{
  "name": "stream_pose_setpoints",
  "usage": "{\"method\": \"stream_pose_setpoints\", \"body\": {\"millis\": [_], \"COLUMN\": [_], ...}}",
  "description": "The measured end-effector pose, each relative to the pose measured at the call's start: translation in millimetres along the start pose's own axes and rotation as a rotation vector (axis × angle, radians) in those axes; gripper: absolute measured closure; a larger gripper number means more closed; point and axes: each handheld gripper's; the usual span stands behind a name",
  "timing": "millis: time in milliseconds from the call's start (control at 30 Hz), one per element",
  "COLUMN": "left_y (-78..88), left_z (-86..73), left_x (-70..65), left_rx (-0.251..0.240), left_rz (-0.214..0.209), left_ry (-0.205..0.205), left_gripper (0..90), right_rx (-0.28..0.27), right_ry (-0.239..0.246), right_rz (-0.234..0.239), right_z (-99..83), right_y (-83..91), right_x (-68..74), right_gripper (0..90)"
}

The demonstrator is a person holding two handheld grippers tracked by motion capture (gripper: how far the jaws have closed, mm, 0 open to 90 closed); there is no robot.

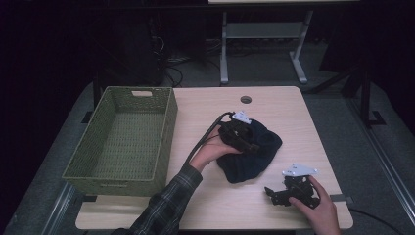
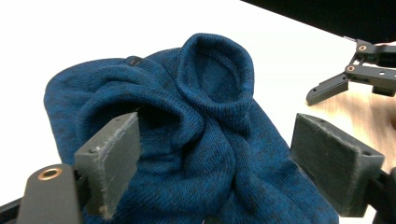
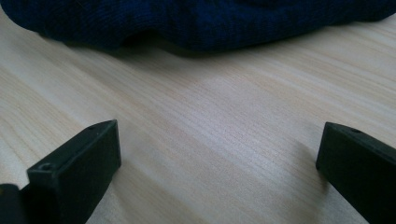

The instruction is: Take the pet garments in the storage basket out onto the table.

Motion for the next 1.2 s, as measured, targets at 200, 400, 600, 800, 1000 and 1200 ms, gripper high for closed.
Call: {"method": "stream_pose_setpoints", "body": {"millis": [200, 400, 600, 800, 1000, 1200], "left_y": [16.9, 32.2, 55.9, 72.6, 85.9, 94.9], "left_z": [0.3, -4.0, -13.7, -24.9, -35.3, -50.1], "left_x": [-6.2, -9.4, -15.1, -18.6, -22.2, -29.3], "left_rx": [-0.016, -0.018, -0.037, -0.061, -0.075, -0.089], "left_rz": [0.023, 0.047, 0.086, 0.117, 0.140, 0.161], "left_ry": [-0.002, -0.003, -0.006, 0.007, 0.010, 0.018], "left_gripper": [14.5, 14.5, 14.5, 14.5, 14.5, 14.5], "right_rx": [0.003, 0.003, 0.003, 0.003, 0.003, 0.003], "right_ry": [-0.004, -0.003, -0.002, -0.002, -0.002, -0.002], "right_rz": [0.001, 0.001, 0.000, 0.000, 0.001, 0.001], "right_z": [0.1, 0.0, 0.0, 0.0, 0.0, 0.0], "right_y": [0.2, 0.2, 0.1, 0.2, 0.1, 0.1], "right_x": [0.3, 0.2, 0.1, 0.1, 0.1, 0.1], "right_gripper": [0.0, 0.0, 0.0, 0.0, 0.0, 0.0]}}
Point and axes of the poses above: each handheld gripper's, and its own axes: y roughly backward along the jaws, z roughly out of its top, x roughly to its left, and after that the axes turned 6 degrees about -z, right-handed
